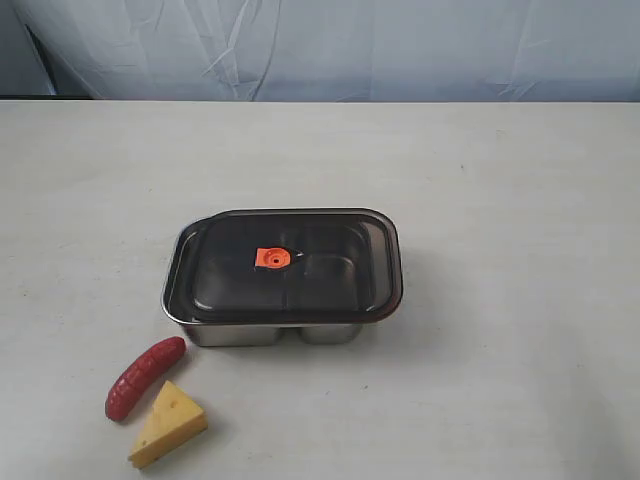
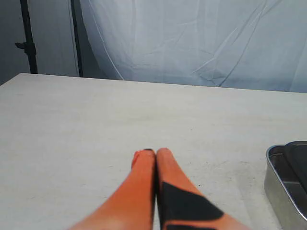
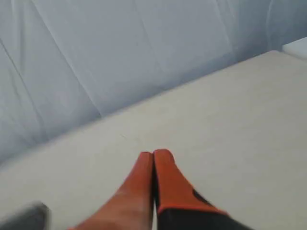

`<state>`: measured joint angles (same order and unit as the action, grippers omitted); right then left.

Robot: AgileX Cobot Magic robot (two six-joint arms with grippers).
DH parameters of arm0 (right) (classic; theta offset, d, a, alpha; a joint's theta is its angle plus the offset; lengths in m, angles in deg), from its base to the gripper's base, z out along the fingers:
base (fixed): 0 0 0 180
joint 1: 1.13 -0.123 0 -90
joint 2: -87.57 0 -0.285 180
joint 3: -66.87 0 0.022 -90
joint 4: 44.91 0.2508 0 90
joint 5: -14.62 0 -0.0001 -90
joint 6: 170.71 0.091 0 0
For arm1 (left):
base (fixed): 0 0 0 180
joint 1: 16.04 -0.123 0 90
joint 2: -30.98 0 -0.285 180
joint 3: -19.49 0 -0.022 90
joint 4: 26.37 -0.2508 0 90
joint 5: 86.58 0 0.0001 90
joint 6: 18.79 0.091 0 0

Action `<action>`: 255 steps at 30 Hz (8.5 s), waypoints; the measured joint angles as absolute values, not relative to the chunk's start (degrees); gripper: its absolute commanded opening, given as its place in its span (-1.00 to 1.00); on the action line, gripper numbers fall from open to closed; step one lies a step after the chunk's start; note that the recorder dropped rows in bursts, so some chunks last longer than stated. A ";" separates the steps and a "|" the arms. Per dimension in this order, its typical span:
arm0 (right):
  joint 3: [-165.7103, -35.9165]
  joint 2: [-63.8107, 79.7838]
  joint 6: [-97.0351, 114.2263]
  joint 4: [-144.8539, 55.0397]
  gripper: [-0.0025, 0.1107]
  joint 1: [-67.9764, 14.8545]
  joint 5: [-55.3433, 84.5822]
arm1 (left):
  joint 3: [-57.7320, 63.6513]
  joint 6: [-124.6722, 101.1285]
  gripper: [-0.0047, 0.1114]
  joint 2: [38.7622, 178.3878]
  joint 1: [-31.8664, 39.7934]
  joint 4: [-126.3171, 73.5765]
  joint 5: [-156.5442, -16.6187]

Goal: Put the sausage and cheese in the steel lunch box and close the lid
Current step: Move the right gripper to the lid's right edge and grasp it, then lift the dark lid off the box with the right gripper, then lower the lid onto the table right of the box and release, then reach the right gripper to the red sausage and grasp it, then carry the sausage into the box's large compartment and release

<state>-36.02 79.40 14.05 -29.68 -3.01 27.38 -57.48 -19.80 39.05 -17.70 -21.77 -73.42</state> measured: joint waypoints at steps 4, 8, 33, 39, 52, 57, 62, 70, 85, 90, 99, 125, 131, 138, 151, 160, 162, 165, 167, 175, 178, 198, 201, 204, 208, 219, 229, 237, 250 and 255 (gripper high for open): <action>-36.02 79.40 16.66 7.03 -0.96 -3.01 19.47 | -57.48 -19.80 -0.92 39.05 -17.70 -21.77 -73.42; -38.46 79.49 15.70 14.16 -0.97 -3.01 24.78 | -57.48 -19.80 -0.92 39.05 -17.70 -21.77 -73.42; -77.19 -20.26 -58.47 39.31 -0.11 -3.43 75.37 | -57.48 -19.70 -0.92 39.05 -17.70 -21.77 -73.31; -77.29 -28.65 -62.81 41.68 -0.11 -3.43 76.31 | -57.48 -19.70 -0.92 39.05 -17.70 -21.77 -73.31; -77.32 -34.85 -68.43 45.20 -0.11 -8.22 80.40 | -57.48 -19.70 -0.92 39.05 -17.70 -21.77 -73.31; -77.32 -34.85 -68.94 46.17 -0.11 -8.78 80.52 | -57.48 -19.70 -0.92 39.05 -17.70 -21.77 -73.31; -77.32 -34.85 -69.08 46.44 -0.11 -9.98 80.52 | -57.48 -19.70 -0.92 39.05 -17.70 -21.77 -73.31; -77.32 -34.85 -69.08 46.44 -0.38 -11.80 80.51 | -57.48 -19.70 -0.92 39.05 -17.70 -21.77 -73.31; -77.32 -34.85 -69.08 46.49 -0.97 -11.89 81.42 | -57.48 -19.70 -0.92 39.05 -17.70 -21.77 -73.31; -77.32 -32.68 -69.08 47.57 -0.97 -11.89 82.73 | -57.48 -19.70 -0.92 39.05 -17.70 -21.77 -73.31; -77.77 -21.30 -69.19 53.26 -0.97 -11.89 82.76 | -57.48 -19.70 -0.92 39.05 -17.70 -21.77 -73.31; -88.00 14.52 -41.58 -33.49 -0.97 -14.18 53.65 | -57.48 -19.70 -0.92 39.05 -17.70 -21.77 -73.31; -88.00 14.52 -41.24 -45.86 -0.97 -22.43 61.94 | -57.48 -19.70 -0.92 39.05 -17.70 -21.77 -73.31; -85.88 14.77 -36.11 -52.41 -0.97 -35.00 68.60 | -57.48 -19.70 -0.92 39.05 -17.70 -21.77 -73.31; -70.43 13.06 -28.39 -43.33 -0.97 -52.51 58.00 | -57.48 -19.70 -0.92 39.05 -17.70 -21.77 -73.31; -70.04 6.10 -28.05 -37.59 -0.26 -52.65 60.23 | -57.48 -19.70 -0.92 39.05 -17.70 -21.77 -73.31; -70.81 6.47 -28.05 -37.24 -0.26 -52.65 61.32 | -57.48 -19.70 -0.92 39.05 -17.70 -21.77 -73.31; -74.09 6.94 -28.05 -35.23 -0.26 -52.65 62.06 | -57.48 -19.70 -0.92 39.05 -17.70 -21.77 -73.31; -76.24 6.94 -28.05 -33.97 -0.25 -52.65 61.79 | -57.48 -19.70 -0.92 39.05 -17.70 -21.77 -73.31; -85.75 3.32 -36.86 -31.44 0.18 -56.06 50.77 | -57.48 -19.70 -0.92 39.05 -17.70 -21.77 -73.31; -88.72 -0.98 -37.84 -31.56 0.19 -56.86 47.26 | -57.48 -19.70 -0.92 39.05 -17.70 -21.77 -73.31; -114.48 -31.79 -44.85 -38.84 0.16 -70.12 45.52 | -57.48 -19.70 -0.92 39.05 -17.70 -21.77 -73.31; -115.66 -33.94 -44.95 -40.95 0.16 -71.90 45.63 | -57.48 -19.70 -0.92 39.05 -17.70 -21.77 -73.31; -116.16 -35.23 -44.95 -43.13 0.16 -73.43 45.16 | -57.48 -19.70 -0.92 39.05 -17.70 -21.77 -73.31; -117.48 -36.97 -44.95 -43.90 0.16 -74.67 44.91 | -57.48 -19.70 -0.92 39.05 -17.70 -21.77 -73.31; -122.06 -41.96 -44.95 -44.29 0.16 -74.81 45.46 | -57.48 -19.70 -0.92 39.05 -17.70 -21.77 -73.31; -122.92 -43.53 -44.95 -44.29 0.14 -74.81 47.11 | -57.48 -19.70 -0.92 39.05 -17.70 -21.77 -73.31; -123.20 -45.29 -44.83 -44.29 0.14 -75.27 47.46 | -57.48 -19.70 -0.92 39.05 -17.70 -21.77 -73.31; -123.24 -46.01 -44.94 -44.91 -0.82 -76.19 46.70 | -57.48 -19.70 -0.92 39.05 -17.70 -21.67 -73.31; -123.24 -45.35 -44.56 -44.91 -0.84 -76.28 46.82 | -57.48 -19.70 -0.92 39.05 -17.70 -21.67 -73.31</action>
<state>-123.24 -45.35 -44.56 -44.91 -76.28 46.82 -57.48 -19.70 39.05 -17.70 -21.67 -73.31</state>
